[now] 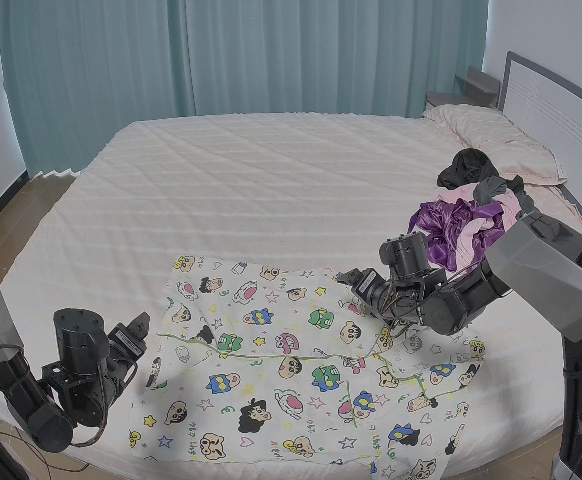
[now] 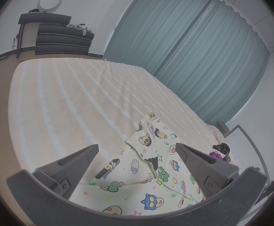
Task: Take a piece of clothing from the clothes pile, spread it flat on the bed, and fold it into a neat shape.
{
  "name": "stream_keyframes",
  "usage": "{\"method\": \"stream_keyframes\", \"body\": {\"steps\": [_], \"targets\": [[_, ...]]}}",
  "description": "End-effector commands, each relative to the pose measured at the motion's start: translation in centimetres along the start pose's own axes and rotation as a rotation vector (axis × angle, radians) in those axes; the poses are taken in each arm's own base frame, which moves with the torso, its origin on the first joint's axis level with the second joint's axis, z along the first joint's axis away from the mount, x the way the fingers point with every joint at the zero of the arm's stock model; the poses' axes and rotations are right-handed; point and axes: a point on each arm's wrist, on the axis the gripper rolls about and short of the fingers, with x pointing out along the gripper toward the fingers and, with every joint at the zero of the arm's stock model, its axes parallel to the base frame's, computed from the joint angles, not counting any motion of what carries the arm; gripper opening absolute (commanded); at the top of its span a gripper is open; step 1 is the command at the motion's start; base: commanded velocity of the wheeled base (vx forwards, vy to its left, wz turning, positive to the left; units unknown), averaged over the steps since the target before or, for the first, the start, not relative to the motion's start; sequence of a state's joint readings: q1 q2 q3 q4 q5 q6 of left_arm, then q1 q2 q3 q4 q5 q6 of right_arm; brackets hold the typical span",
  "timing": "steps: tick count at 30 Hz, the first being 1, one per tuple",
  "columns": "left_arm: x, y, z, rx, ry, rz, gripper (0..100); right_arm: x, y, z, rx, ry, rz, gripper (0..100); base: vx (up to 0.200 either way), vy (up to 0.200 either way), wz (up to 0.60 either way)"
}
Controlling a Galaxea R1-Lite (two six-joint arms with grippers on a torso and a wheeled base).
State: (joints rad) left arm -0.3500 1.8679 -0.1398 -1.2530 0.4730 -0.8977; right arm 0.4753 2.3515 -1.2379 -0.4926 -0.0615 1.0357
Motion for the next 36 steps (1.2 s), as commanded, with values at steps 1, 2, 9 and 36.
{"method": "stream_keyframes", "body": {"steps": [1, 2, 9, 36], "targets": [[0.2, 0.1, -0.2, 0.007, 0.007, 0.009, 100, 0.4, 0.0, -0.7, -0.009, 0.015, -0.003, 100, 0.000, 0.000, 0.00], [0.2, 0.1, -0.2, 0.007, 0.007, 0.009, 100, 0.8, -0.2, -1.0, -0.011, 0.019, -0.008, 100, 0.000, 0.000, 0.00], [0.1, 0.0, -0.2, 0.002, 0.004, 0.004, 100, 2.8, -0.5, 1.0, 0.005, -0.055, -0.011, 100, 0.000, 0.000, 0.00], [0.2, 0.1, -0.2, -0.002, 0.006, 0.010, 100, 6.3, 3.1, 12.6, -0.084, -0.379, 0.160, 100, 0.000, 0.000, 0.00]]}}
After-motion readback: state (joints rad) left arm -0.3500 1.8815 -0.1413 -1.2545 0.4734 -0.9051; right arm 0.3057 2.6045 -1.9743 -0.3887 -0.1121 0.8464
